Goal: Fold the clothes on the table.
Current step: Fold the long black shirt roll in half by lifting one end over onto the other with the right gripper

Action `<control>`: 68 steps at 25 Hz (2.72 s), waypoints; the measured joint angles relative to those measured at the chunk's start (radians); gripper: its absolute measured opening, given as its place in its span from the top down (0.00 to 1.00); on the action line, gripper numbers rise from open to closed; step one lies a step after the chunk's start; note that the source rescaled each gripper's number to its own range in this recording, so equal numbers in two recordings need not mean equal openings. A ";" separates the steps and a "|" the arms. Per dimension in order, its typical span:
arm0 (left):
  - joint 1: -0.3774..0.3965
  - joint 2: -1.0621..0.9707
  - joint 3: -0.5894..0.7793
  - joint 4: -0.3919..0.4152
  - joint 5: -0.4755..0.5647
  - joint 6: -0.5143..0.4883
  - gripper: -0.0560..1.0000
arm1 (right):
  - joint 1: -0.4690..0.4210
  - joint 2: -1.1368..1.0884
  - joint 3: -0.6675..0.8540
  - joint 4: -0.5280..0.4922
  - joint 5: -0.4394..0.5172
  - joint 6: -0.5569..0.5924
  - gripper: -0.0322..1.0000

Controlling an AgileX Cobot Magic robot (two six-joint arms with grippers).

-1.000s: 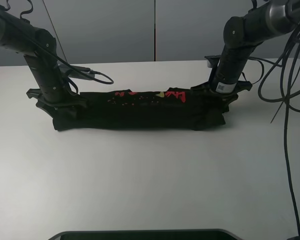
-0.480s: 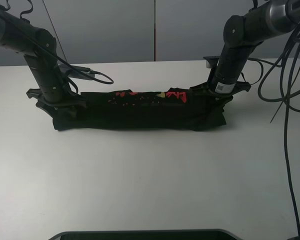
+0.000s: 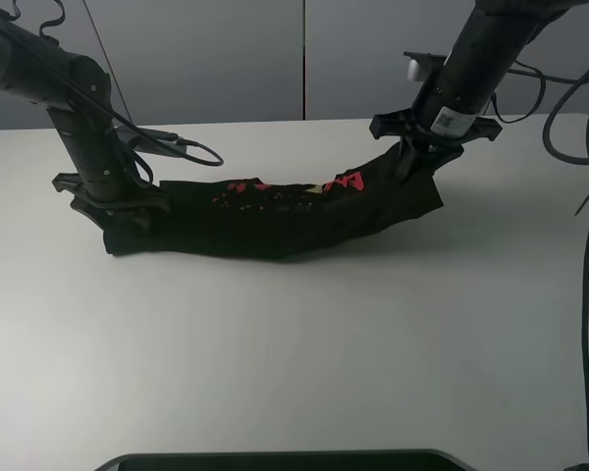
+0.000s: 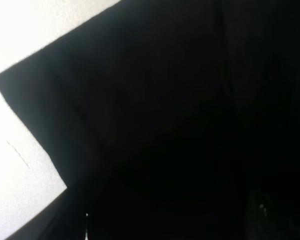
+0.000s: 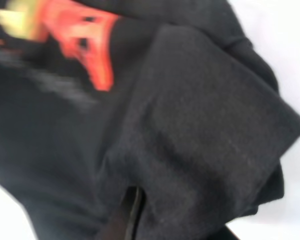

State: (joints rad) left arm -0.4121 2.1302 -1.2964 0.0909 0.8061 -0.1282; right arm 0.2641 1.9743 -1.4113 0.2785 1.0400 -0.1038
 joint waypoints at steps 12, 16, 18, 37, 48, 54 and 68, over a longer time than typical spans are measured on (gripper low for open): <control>0.000 0.001 0.000 0.000 0.002 0.000 0.15 | 0.009 0.016 -0.069 0.697 0.026 -0.335 0.79; 0.000 0.001 0.000 0.000 0.002 0.000 0.15 | 0.071 0.064 -0.069 0.735 -0.014 -0.365 0.79; 0.000 0.001 0.000 0.000 0.002 0.000 0.15 | 0.111 0.099 -0.069 0.755 -0.038 -0.378 0.79; 0.002 0.001 0.000 -0.011 0.000 0.027 0.15 | 0.186 0.344 -0.083 1.181 -0.122 -0.644 0.79; 0.002 0.001 0.000 -0.012 0.000 0.031 0.15 | 0.248 0.411 -0.109 1.226 -0.169 -0.677 0.79; 0.002 0.001 0.000 -0.013 -0.004 0.033 0.15 | 0.248 0.423 -0.113 1.229 -0.165 -0.686 0.79; 0.002 -0.115 -0.145 -0.008 0.120 0.035 0.15 | 0.248 0.423 -0.114 1.229 -0.141 -0.689 0.79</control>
State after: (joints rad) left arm -0.4099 2.0148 -1.4416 0.0833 0.9258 -0.0933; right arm 0.5124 2.3977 -1.5256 1.5072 0.8989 -0.7933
